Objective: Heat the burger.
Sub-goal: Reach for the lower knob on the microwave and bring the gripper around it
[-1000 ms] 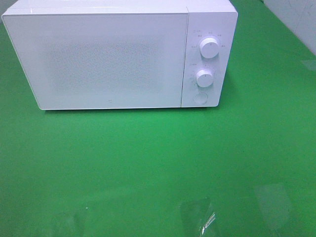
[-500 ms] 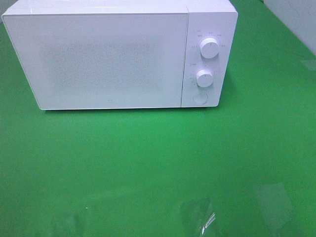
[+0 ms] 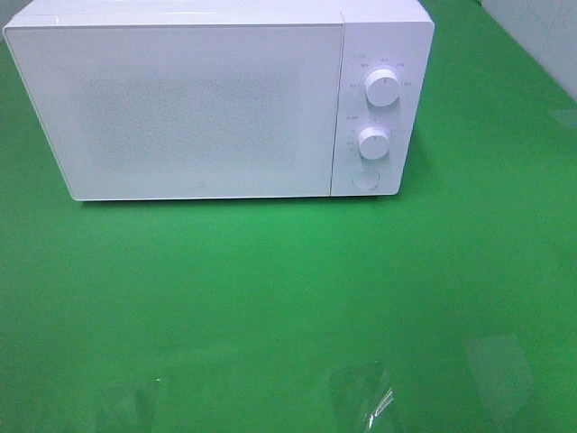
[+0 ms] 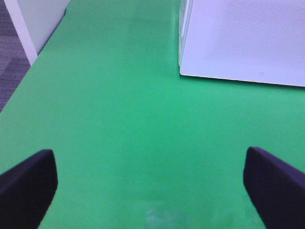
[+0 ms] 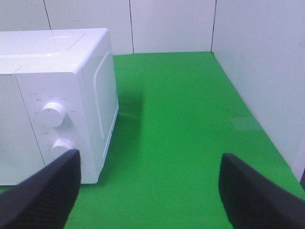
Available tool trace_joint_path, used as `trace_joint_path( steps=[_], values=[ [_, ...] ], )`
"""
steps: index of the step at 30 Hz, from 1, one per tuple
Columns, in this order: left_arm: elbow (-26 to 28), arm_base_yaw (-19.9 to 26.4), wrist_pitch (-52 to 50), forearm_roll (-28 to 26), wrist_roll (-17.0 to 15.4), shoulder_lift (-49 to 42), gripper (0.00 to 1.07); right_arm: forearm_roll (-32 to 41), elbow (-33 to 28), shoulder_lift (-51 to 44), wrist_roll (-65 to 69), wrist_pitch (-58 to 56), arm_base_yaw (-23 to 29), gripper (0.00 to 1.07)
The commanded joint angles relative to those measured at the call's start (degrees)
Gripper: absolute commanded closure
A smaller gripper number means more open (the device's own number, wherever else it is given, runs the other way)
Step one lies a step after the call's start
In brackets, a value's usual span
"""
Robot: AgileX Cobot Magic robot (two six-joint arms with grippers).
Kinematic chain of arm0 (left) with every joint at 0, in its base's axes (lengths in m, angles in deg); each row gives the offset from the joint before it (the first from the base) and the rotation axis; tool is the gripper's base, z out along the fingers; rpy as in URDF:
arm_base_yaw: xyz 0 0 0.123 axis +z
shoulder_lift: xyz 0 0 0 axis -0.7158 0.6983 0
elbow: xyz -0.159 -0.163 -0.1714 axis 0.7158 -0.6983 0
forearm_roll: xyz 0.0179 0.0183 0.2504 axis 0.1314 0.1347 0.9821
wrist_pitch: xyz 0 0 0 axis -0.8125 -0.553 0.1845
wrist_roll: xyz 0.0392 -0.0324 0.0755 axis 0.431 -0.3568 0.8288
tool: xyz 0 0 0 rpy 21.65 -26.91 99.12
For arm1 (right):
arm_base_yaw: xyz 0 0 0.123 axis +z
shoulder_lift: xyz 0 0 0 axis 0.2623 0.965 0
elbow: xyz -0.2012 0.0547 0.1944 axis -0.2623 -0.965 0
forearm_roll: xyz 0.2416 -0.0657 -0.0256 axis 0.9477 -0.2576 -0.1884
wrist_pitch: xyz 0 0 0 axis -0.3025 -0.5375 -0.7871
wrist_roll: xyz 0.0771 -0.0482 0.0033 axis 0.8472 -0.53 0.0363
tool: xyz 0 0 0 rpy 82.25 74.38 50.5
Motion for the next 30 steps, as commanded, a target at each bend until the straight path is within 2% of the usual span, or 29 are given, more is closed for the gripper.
trace_joint_path(
  steps=[1, 3, 16, 18, 25, 27, 30],
  values=[
    [-0.23, 0.11, -0.69, -0.23, -0.29, -0.92, 0.09, 0.06, -0.74, 2.18, 0.40, 5.67, -0.17, 0.32],
    [-0.23, 0.11, -0.69, -0.23, -0.29, -0.92, 0.09, 0.11, -0.80, 6.82, 0.40, 11.57, -0.17, 0.32],
    [-0.23, 0.11, -0.69, -0.23, -0.29, -0.92, 0.09, 0.17, -0.80, 19.54, 0.40, 24.12, -0.17, 0.32],
    [-0.23, 0.11, -0.69, -0.23, -0.29, -0.92, 0.09, 0.06, -0.80, 23.95, 0.40, 29.74, -0.17, 0.32],
    [-0.23, 0.11, -0.69, -0.23, -0.29, -0.92, 0.09, 0.06, -0.80, 28.48, 0.34, 36.27, -0.17, 0.32],
    [-0.23, 0.11, -0.69, -0.23, -0.29, -0.92, 0.09, 0.06, -0.80, 33.92, -0.06, 41.60, -0.17, 0.32],
    [-0.23, 0.11, -0.69, -0.23, -0.29, -0.92, 0.09, 0.06, -0.80, 37.24, -0.11, 44.23, -0.17, 0.32]
  ],
)
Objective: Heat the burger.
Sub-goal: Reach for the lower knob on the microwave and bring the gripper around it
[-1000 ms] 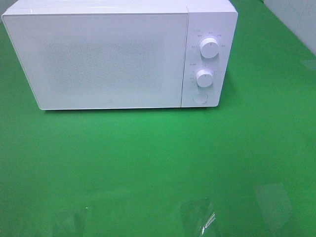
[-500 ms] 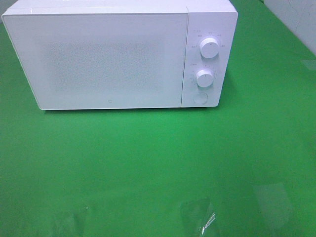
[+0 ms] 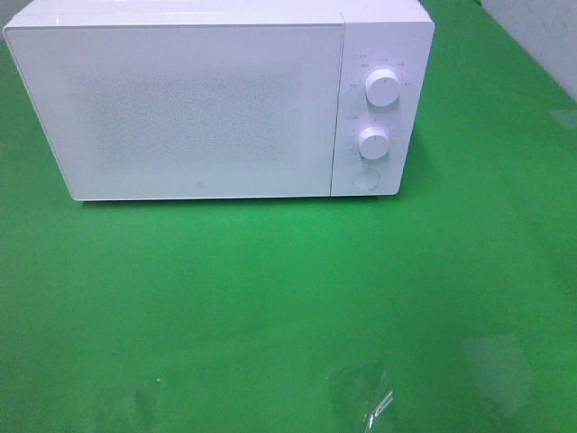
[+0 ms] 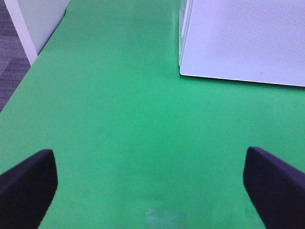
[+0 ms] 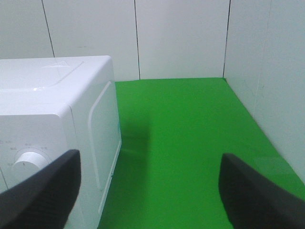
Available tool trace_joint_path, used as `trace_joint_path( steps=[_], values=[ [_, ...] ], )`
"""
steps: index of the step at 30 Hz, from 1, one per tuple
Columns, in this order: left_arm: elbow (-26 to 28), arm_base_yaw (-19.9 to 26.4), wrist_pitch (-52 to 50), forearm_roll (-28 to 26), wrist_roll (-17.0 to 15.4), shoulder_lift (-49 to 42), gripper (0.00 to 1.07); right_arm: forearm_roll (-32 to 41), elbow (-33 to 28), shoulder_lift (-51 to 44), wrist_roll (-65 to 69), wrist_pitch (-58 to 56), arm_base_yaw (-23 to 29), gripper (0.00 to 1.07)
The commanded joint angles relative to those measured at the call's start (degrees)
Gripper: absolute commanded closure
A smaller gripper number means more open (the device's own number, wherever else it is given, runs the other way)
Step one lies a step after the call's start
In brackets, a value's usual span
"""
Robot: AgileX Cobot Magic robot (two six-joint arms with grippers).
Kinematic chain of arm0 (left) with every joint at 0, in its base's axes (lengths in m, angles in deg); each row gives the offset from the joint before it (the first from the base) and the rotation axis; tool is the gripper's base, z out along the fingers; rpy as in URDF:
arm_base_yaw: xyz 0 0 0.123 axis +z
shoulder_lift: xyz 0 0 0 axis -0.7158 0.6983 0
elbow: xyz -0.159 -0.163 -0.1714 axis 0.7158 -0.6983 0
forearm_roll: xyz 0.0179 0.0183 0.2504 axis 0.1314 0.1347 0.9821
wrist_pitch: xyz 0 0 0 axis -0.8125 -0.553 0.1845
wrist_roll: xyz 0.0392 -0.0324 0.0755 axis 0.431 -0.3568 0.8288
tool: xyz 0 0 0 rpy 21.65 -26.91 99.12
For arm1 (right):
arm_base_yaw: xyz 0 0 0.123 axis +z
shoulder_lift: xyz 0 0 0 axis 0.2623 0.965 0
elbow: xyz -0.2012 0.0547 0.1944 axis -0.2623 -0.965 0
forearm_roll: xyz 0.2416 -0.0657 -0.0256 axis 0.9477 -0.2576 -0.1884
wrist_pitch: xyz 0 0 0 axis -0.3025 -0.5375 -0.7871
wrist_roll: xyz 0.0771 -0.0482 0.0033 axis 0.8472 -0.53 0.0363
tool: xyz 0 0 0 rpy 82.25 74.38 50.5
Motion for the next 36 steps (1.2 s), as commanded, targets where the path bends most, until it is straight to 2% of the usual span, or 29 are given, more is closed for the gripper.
trace_joint_path(
  steps=[1, 4, 6, 7, 9, 10, 11, 12, 15, 17, 18, 19, 20, 21, 22, 24, 25, 26, 27, 28, 31, 32, 35, 36],
  values=[
    [-0.23, 0.11, -0.69, -0.23, -0.29, -0.92, 0.09, 0.00, -0.29, 6.65, -0.11, 7.10, -0.17, 0.32],
    [-0.23, 0.11, -0.69, -0.23, -0.29, -0.92, 0.09, 0.00, -0.29, 8.48, -0.11, 8.77, -0.17, 0.32],
    [-0.23, 0.11, -0.69, -0.23, -0.29, -0.92, 0.09, 1.72, -0.29, 15.24, -3.78, 15.70, -0.17, 0.32],
    [-0.23, 0.11, -0.69, -0.23, -0.29, -0.92, 0.09, 1.72, -0.29, 15.24, -3.78, 15.70, -0.17, 0.32],
    [-0.23, 0.11, -0.69, -0.23, -0.29, -0.92, 0.09, 4.13, -0.29, 18.11, -5.96, 18.62, -0.11, 0.32],
    [-0.23, 0.11, -0.69, -0.23, -0.29, -0.92, 0.09, 8.37, -0.29, 20.86, -9.05, 21.43, 1.49, 0.32],
    [-0.23, 0.11, -0.69, -0.23, -0.29, -0.92, 0.09, 8.37, -0.29, 20.86, -9.05, 21.43, 1.49, 0.32],
    [-0.23, 0.11, -0.69, -0.23, -0.29, -0.92, 0.09, 13.01, -0.29, 23.09, -13.58, 24.75, 4.01, 0.32],
    [-0.23, 0.11, -0.69, -0.23, -0.29, -0.92, 0.09, 16.96, -0.29, 25.10, -18.28, 27.79, 7.05, 0.32],
    [-0.23, 0.11, -0.69, -0.23, -0.29, -0.92, 0.09, 22.98, -0.29, 28.13, -23.26, 32.89, 12.38, 0.32],
    [-0.23, 0.11, -0.69, -0.23, -0.29, -0.92, 0.09, 22.98, -0.29, 28.13, -23.26, 32.89, 12.38, 0.32],
    [-0.23, 0.11, -0.69, -0.23, -0.29, -0.92, 0.09, 26.41, -0.29, 30.02, -24.87, 35.70, 16.10, 0.32],
    [-0.23, 0.11, -0.69, -0.23, -0.29, -0.92, 0.09, 26.41, -0.29, 30.02, -24.87, 35.70, 16.10, 0.32],
    [-0.23, 0.11, -0.69, -0.23, -0.29, -0.92, 0.09, 29.62, -0.29, 31.86, -25.27, 37.93, 19.19, 0.32],
    [-0.23, 0.11, -0.69, -0.23, -0.29, -0.92, 0.09, 29.62, -0.29, 31.86, -25.27, 37.93, 19.19, 0.32],
    [-0.23, 0.11, -0.69, -0.23, -0.29, -0.92, 0.09, 32.72, -0.29, 34.03, -25.15, 40.91, 23.89, 0.32],
    [-0.23, 0.11, -0.69, -0.23, -0.29, -0.92, 0.09, 32.72, -0.29, 34.03, -25.15, 40.91, 23.89, 0.32],
    [-0.23, 0.11, -0.69, -0.23, -0.29, -0.92, 0.09, 34.43, -0.29, 35.35, -25.15, 42.51, 27.33, 0.32],
    [-0.23, 0.11, -0.69, -0.23, -0.29, -0.92, 0.09, 34.43, -0.29, 35.35, -25.15, 42.51, 27.33, 0.32],
    [-0.23, 0.11, -0.69, -0.23, -0.29, -0.92, 0.09, 36.38, -0.29, 36.67, -25.15, 43.89, 30.37, 0.32],
    [-0.23, 0.11, -0.69, -0.23, -0.29, -0.92, 0.09, 38.45, -0.17, 37.93, -25.15, 45.32, 33.23, 0.32],
    [-0.23, 0.11, -0.69, -0.23, -0.29, -0.92, 0.09, 40.91, -0.17, 39.36, -25.15, 46.64, 36.04, 0.32],
    [-0.23, 0.11, -0.69, -0.23, -0.29, -0.92, 0.09, 43.26, -0.17, 40.57, -25.15, 47.38, 38.16, 0.32],
    [-0.23, 0.11, -0.69, -0.23, -0.29, -0.92, 0.09, 46.47, 0.23, 41.71, -25.15, 48.13, 40.45, 0.32]
  ],
)
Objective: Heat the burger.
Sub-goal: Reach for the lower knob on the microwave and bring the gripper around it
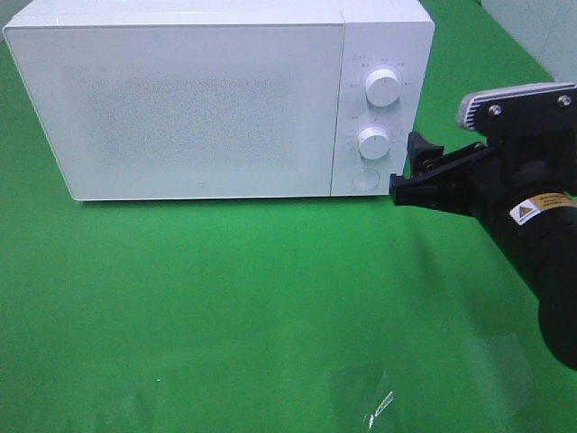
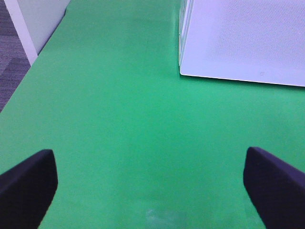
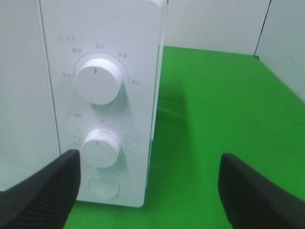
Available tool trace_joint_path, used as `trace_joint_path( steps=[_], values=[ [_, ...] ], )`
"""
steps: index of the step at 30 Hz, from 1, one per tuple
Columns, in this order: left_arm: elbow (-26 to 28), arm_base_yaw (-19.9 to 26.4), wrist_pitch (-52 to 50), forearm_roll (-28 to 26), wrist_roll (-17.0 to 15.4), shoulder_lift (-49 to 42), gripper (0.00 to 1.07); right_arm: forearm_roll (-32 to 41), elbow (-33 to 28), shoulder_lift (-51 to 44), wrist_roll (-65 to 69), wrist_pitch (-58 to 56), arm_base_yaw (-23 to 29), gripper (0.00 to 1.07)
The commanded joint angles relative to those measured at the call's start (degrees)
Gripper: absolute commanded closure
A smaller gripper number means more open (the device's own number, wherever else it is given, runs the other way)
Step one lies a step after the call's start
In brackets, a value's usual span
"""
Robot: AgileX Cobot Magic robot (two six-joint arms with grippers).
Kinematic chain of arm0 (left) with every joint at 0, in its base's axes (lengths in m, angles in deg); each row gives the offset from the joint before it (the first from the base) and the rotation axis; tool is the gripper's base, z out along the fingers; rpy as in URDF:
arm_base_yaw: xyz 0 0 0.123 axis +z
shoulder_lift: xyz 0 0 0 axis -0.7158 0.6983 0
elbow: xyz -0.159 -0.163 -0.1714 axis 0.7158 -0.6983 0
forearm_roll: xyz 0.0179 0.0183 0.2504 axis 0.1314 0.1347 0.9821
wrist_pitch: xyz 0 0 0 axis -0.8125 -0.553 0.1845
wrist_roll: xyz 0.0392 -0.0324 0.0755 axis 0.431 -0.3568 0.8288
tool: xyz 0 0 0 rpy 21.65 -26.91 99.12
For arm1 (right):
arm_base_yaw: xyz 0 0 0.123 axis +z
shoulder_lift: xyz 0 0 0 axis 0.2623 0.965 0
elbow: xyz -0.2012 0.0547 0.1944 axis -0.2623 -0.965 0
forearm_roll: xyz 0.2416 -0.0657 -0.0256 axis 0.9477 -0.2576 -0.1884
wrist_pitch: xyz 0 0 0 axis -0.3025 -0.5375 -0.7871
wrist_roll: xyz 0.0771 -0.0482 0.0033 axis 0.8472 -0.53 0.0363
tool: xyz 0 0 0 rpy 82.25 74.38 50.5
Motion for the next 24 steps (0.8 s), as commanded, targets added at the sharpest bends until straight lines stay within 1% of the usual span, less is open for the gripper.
trace_joint_path(
  steps=[1, 2, 3, 4, 5, 12, 14, 17, 18, 21, 23, 24],
  values=[
    [-0.23, 0.11, -0.69, -0.23, -0.29, -0.92, 0.09, 5.79, 0.86, 1.72, -0.97, 7.05, 3.61, 0.32],
    [-0.23, 0.11, -0.69, -0.23, -0.29, -0.92, 0.09, 5.79, 0.86, 1.72, -0.97, 7.05, 3.61, 0.32],
    [-0.23, 0.11, -0.69, -0.23, -0.29, -0.92, 0.09, 7.96, 1.95, 2.75, -0.97, 7.22, 4.81, 0.32],
    [-0.23, 0.11, -0.69, -0.23, -0.29, -0.92, 0.09, 7.96, 1.95, 2.75, -0.97, 7.22, 4.81, 0.32],
    [-0.23, 0.11, -0.69, -0.23, -0.29, -0.92, 0.09, 8.94, 3.50, 3.95, -0.97, 7.22, 5.56, 0.32],
    [-0.23, 0.11, -0.69, -0.23, -0.29, -0.92, 0.09, 8.65, 7.33, 7.79, -0.97, 7.16, 6.02, 0.32],
    [-0.23, 0.11, -0.69, -0.23, -0.29, -0.92, 0.09, 8.65, 9.34, 10.54, -0.97, 7.45, 6.02, 0.32],
    [-0.23, 0.11, -0.69, -0.23, -0.29, -0.92, 0.09, 8.65, 10.43, 11.80, -0.97, 7.39, 5.90, 0.32],
    [-0.23, 0.11, -0.69, -0.23, -0.29, -0.92, 0.09, 8.02, 11.52, 13.01, -0.97, 7.28, 5.79, 0.32],
    [-0.23, 0.11, -0.69, -0.23, -0.29, -0.92, 0.09, 7.51, 11.92, 13.52, -0.97, 7.28, 5.39, 0.32],
    [-0.23, 0.11, -0.69, -0.23, -0.29, -0.92, 0.09, 4.07, 14.27, 15.81, 0.23, 6.07, 3.15, 0.32],
    [-0.23, 0.11, -0.69, -0.23, -0.29, -0.92, 0.09, 4.07, 14.27, 15.81, 0.23, 6.07, 3.15, 0.32]
  ],
)
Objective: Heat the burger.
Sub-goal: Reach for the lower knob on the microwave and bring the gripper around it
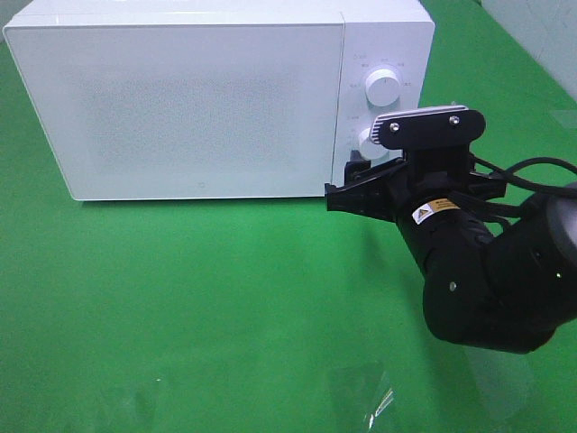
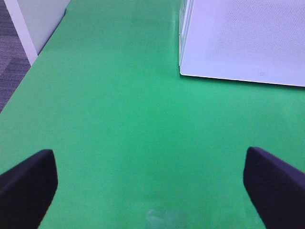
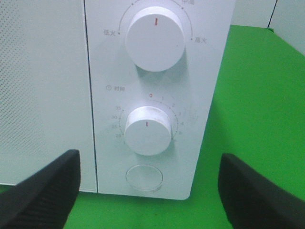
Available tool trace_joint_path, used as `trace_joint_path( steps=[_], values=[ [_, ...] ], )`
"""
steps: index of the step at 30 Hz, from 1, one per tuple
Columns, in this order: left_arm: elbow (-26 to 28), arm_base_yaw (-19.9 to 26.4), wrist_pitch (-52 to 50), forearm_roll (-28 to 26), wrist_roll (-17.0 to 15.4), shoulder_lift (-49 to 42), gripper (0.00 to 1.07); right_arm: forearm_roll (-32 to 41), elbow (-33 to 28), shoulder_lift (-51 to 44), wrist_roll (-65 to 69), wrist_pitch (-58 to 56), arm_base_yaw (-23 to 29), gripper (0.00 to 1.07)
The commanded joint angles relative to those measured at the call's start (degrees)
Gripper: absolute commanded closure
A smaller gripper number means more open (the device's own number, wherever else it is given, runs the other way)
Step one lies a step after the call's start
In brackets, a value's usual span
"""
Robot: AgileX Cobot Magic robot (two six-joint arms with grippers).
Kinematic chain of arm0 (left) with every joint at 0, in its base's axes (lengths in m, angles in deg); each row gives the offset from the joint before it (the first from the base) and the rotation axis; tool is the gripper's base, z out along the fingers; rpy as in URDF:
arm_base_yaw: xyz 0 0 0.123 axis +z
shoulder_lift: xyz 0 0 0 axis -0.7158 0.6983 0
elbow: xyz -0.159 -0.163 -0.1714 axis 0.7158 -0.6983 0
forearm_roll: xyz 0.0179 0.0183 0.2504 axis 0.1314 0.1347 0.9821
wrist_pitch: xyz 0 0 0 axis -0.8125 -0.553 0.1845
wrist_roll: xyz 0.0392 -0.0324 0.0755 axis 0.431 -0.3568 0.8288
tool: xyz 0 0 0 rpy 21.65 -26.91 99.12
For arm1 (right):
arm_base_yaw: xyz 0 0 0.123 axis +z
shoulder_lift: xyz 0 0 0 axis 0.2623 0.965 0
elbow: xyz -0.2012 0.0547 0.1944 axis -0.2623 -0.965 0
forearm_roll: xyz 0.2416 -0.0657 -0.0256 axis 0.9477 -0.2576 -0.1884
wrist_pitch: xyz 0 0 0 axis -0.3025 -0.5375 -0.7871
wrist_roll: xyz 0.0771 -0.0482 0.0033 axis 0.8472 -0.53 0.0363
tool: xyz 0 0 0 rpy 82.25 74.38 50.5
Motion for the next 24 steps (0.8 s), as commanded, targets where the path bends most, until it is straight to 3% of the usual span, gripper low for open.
trace_joint_path(
  steps=[1, 24],
  values=[
    [-0.23, 0.11, -0.69, -0.23, -0.29, -0.92, 0.09, -3.61, 2.86, 2.23, 0.52, 5.79, -2.35, 0.32],
    [-0.23, 0.11, -0.69, -0.23, -0.29, -0.92, 0.09, -8.94, 13.29, 12.03, 2.23, 3.04, -8.08, 0.32]
  ],
)
